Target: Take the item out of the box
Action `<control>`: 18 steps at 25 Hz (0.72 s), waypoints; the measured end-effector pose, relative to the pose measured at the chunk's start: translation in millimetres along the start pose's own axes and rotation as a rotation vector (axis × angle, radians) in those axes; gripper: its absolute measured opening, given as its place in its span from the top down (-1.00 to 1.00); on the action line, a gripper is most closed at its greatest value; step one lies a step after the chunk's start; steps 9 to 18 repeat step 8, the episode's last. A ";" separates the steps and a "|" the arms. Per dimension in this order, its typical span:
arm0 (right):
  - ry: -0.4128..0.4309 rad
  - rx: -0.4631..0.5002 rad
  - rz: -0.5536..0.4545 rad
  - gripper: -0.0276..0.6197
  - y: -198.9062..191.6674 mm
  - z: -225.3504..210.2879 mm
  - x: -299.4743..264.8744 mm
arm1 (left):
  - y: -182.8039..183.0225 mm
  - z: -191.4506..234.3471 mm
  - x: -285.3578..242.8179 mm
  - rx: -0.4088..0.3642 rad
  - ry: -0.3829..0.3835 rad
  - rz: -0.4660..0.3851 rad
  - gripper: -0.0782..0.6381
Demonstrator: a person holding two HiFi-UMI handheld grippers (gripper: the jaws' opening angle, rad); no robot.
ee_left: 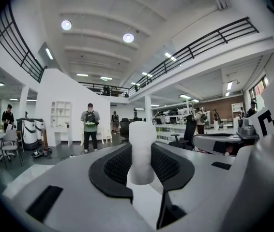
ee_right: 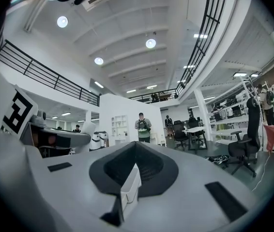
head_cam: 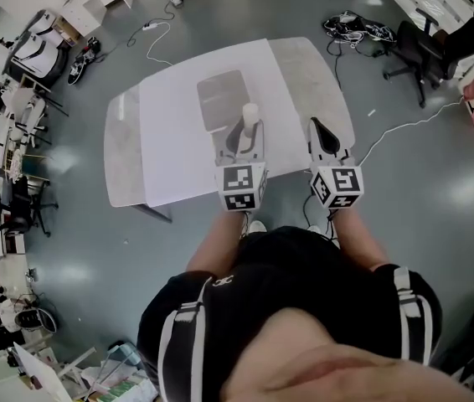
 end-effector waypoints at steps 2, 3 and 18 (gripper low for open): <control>-0.006 0.010 0.000 0.88 0.5 0.6 0.5 | 0.7 2.8 1.3 0.008 0.002 -0.002 0.43; -0.009 0.014 0.000 0.88 1.5 1.6 0.9 | 1.3 4.3 3.2 0.009 0.003 -0.003 0.43; -0.023 0.008 0.001 0.88 6.7 8.4 1.5 | 2.9 12.3 14.0 -0.008 0.000 0.008 0.43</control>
Point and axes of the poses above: the fingertips, and each gripper's own axes: x backward along the fingers, z to its left, y out of its top, the point moved 9 cm from there along x, backward along the fingers, and after that the axes turned 9 degrees about x, right-handed, at the moved point
